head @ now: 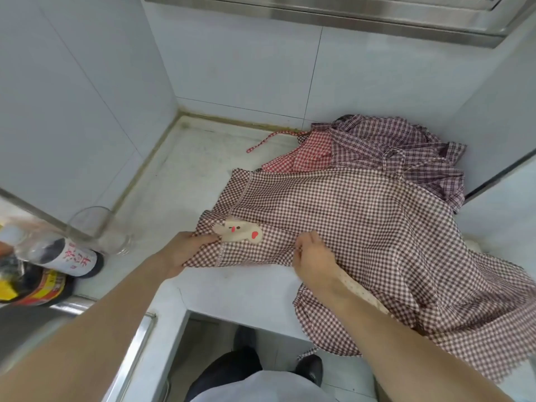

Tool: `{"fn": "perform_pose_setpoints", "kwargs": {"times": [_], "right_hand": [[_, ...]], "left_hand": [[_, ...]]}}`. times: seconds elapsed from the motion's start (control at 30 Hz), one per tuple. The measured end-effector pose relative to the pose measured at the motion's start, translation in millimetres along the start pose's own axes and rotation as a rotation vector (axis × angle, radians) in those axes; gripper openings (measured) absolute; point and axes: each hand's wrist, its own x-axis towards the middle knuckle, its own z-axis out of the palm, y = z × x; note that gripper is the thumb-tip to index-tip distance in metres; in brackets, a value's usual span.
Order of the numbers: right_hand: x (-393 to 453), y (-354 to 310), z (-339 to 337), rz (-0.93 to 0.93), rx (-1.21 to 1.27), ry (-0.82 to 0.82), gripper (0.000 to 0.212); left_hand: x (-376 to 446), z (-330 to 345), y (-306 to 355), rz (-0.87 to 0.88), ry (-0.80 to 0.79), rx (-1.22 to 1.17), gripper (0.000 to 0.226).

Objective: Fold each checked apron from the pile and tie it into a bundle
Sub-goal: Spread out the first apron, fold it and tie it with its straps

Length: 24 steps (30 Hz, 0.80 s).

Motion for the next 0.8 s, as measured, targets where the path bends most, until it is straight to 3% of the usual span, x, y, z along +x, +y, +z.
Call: {"fn": "perform_pose_setpoints", "kwargs": {"times": [0.03,0.1,0.2,0.33,0.4,0.5,0.6,0.67,0.73,0.8], "right_hand": [[-9,-6,7,-0.023,0.056,-0.094,0.023],[-22,-14,21,-0.029,-0.014,-0.242,0.057],[-27,-17,39,0.051,-0.184,-0.296,0.105],[-10,-25,42,0.191,-0.119,-0.269,0.123],[4,-29,35,0.249,-0.075,-0.179,0.111],[19,-20,19,0.232,-0.05,-0.007,0.066],[24,0,0,0.171,0.19,0.07,0.026],[18,6,-16,0.082,0.299,0.008,0.016],[5,7,-34,-0.052,0.307,-0.072,0.02],[-10,3,-46,-0.129,0.374,-0.249,0.022]], "left_hand": [[1,3,1,-0.008,0.018,-0.102,0.079],[-2,10,5,-0.034,-0.026,-0.254,0.052],[-11,18,15,-0.034,-0.124,-0.389,0.034],[-22,33,35,-0.029,-0.083,-0.604,0.021],[-23,39,44,-0.021,-0.076,-0.664,0.018],[-21,41,56,-0.021,-0.083,-0.734,0.023],[-16,30,62,-0.029,-0.062,-0.707,0.022],[-12,14,59,-0.04,-0.063,-0.579,0.023],[-7,-6,54,-0.082,-0.094,-0.383,0.025],[-5,-29,45,-0.157,-0.11,-0.117,0.039]]}}
